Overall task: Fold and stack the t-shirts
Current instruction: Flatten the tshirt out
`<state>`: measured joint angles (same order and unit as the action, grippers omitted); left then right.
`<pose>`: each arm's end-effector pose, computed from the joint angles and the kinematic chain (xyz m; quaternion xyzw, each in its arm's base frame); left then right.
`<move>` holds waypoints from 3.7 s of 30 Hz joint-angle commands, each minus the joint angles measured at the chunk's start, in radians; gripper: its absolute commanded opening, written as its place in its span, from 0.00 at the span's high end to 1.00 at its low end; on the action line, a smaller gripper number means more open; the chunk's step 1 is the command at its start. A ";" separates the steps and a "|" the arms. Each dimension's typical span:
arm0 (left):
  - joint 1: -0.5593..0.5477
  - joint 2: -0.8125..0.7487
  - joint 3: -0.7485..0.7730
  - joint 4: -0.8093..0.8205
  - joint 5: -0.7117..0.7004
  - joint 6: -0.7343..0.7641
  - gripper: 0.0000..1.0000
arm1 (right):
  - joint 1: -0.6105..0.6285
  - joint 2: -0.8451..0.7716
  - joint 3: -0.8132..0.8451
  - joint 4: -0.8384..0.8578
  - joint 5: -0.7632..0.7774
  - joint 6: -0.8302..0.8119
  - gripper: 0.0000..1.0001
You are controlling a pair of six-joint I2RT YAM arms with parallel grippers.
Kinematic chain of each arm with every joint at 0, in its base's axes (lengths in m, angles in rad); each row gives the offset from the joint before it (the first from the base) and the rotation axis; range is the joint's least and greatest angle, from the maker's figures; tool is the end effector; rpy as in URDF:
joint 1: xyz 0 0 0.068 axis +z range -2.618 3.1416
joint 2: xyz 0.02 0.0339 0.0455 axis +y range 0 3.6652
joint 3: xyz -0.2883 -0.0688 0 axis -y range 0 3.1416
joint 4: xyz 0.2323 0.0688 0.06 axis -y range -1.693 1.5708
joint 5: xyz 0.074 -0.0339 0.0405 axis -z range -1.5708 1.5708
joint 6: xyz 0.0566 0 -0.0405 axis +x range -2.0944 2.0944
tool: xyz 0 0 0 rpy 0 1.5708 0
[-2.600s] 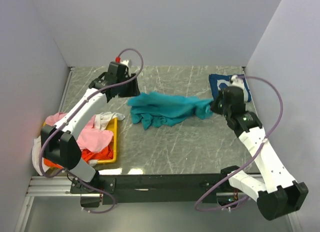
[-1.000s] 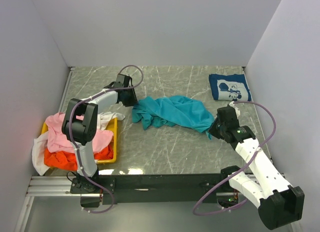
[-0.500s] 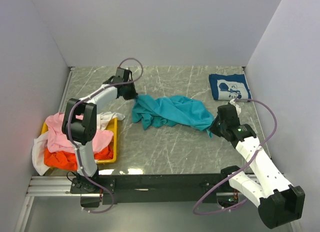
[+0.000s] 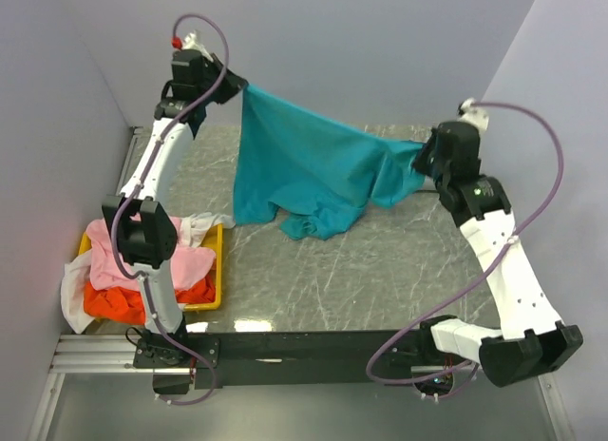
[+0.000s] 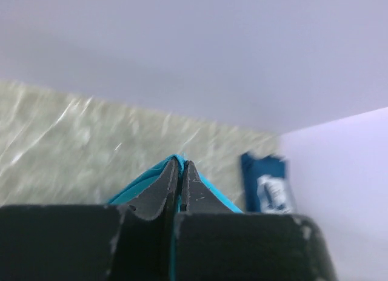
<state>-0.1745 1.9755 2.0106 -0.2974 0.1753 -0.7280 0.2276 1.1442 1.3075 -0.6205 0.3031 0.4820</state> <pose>0.4797 -0.0946 0.4130 -0.1647 0.7749 -0.3269 0.5153 0.2328 0.0366 0.4164 0.1856 0.8223 0.0613 0.5344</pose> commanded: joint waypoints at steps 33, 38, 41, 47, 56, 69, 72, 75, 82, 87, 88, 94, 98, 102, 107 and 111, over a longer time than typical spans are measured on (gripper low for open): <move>0.156 -0.615 -1.198 0.063 0.270 0.116 1.00 | -0.045 -0.068 -0.593 -0.007 -0.334 0.147 0.45; 0.156 -0.587 -1.167 0.032 0.236 0.137 1.00 | -0.045 0.089 -0.587 0.007 -0.312 0.170 0.46; 0.156 -0.577 -1.155 0.020 0.224 0.145 1.00 | -0.048 0.156 -0.579 0.022 -0.305 0.178 0.48; 0.156 -0.569 -1.147 0.011 0.205 0.148 1.00 | -0.054 0.216 -0.553 0.038 -0.265 0.175 0.54; 0.156 -0.557 -1.138 0.015 0.197 0.148 1.00 | -0.088 0.204 -0.539 0.039 -0.240 0.158 0.59; 0.156 -0.555 -1.118 -0.017 0.170 0.159 1.00 | -0.108 0.275 -0.573 0.100 -0.298 0.158 0.67; 0.156 -0.560 -1.113 -0.025 0.162 0.159 1.00 | -0.106 0.281 -0.577 0.091 -0.288 0.158 0.67; 0.156 -0.561 -1.112 -0.029 0.159 0.160 1.00 | -0.108 0.278 -0.583 0.082 -0.274 0.159 0.67; 0.156 -0.581 -1.119 -0.039 0.150 0.164 1.00 | -0.108 0.259 -0.613 0.071 -0.266 0.159 0.67; 0.156 -0.590 -1.132 -0.037 0.150 0.162 1.00 | -0.106 0.279 -0.625 0.094 -0.286 0.158 0.67; 0.156 -0.592 -1.130 -0.039 0.148 0.160 1.00 | -0.108 0.287 -0.625 0.097 -0.292 0.156 0.69; 0.156 -0.613 -1.124 -0.058 0.116 0.147 0.99 | -0.106 0.298 -0.640 0.117 -0.326 0.150 0.88; 0.156 -0.648 -1.125 -0.094 0.067 0.119 0.73 | -0.108 0.287 -0.640 0.111 -0.326 0.147 1.00; 0.156 -0.691 -1.138 -0.108 0.033 0.088 0.55 | -0.106 0.276 -0.651 0.110 -0.326 0.147 1.00; 0.156 -0.757 -1.170 -0.106 -0.031 0.058 0.50 | -0.106 0.262 -0.657 0.107 -0.328 0.147 1.00; 0.147 -0.747 -1.168 -0.106 -0.022 0.067 0.53 | -0.108 0.253 -0.665 0.107 -0.326 0.148 1.00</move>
<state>-0.0212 1.2362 0.8474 -0.4030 0.1780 -0.6514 0.1238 1.4010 0.6796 -0.4950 -0.0277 0.6346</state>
